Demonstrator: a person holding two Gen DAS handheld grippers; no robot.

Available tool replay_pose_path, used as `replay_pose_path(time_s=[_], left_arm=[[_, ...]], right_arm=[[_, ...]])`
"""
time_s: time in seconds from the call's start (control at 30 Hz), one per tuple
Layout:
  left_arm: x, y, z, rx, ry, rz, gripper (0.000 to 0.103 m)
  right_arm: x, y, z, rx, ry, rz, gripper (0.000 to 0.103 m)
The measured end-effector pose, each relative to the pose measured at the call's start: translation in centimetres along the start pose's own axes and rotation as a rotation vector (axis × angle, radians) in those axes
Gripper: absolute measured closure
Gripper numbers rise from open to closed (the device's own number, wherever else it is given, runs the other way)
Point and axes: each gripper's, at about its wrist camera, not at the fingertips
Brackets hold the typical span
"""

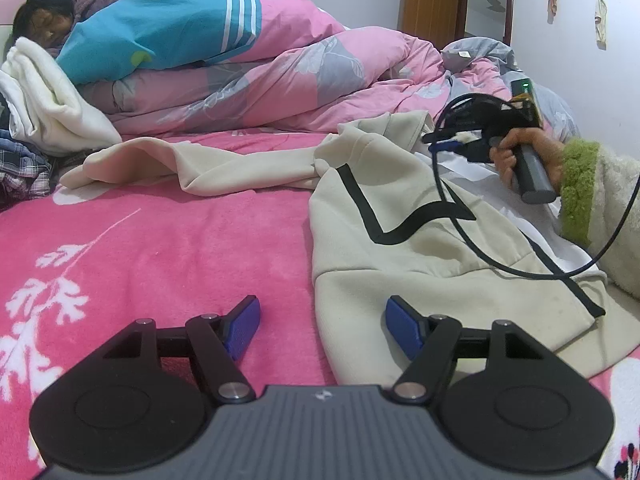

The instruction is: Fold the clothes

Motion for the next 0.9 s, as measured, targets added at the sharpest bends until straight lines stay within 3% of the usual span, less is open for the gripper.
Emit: replay_pose_path(time_s=[0.07, 0.13, 0.23, 0.3, 0.33, 0.4, 0.47, 0.63, 0.77, 0.9], left_arm=[[0.0, 0.0, 0.0, 0.001, 0.0, 0.0, 0.032], [0.0, 0.0, 0.1, 0.0, 0.001, 0.0, 0.032], [-0.1, 0.0, 0.1, -0.001, 0.003, 0.0, 0.032], [-0.1, 0.0, 0.1, -0.002, 0.004, 0.0, 0.032], [-0.1, 0.0, 0.1, -0.002, 0.004, 0.0, 0.032], [-0.1, 0.0, 0.1, -0.002, 0.004, -0.001, 0.032], [-0.1, 0.0, 0.1, -0.002, 0.004, -0.001, 0.032], [-0.1, 0.0, 0.1, -0.003, 0.004, -0.002, 0.032], [0.0, 0.0, 0.1, -0.005, 0.005, -0.003, 0.032], [0.0, 0.0, 0.2, -0.006, 0.006, -0.004, 0.032]], right_arm=[[0.9, 0.4, 0.2, -0.04, 0.01, 0.028, 0.076], [2.0, 0.5, 0.1, -0.057, 0.015, 0.052, 0.074], [3.9, 0.3, -0.3, -0.067, 0.042, 0.067, 0.062], [5.1, 0.4, -0.7, -0.062, 0.046, 0.079, 0.062], [5.5, 0.5, -0.8, -0.064, 0.034, 0.081, 0.065], [5.7, 0.6, -0.5, -0.081, 0.034, 0.073, 0.085], [5.1, 0.5, 0.0, -0.103, 0.036, 0.054, 0.093], [0.0, -1.6, 3.6, -0.332, 0.069, -0.042, 0.099], [-4.5, -5.2, 7.8, -0.557, 0.108, -0.108, 0.103], [-6.2, -8.8, 9.9, -0.64, 0.157, -0.129, 0.103]])
Point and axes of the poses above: each gripper's, at about its wrist camera, not at the fingertips, and x roughly the way its jaws point, z to its left, y to its underside, and after that the axes turned 8 degrees about -y, right-handed
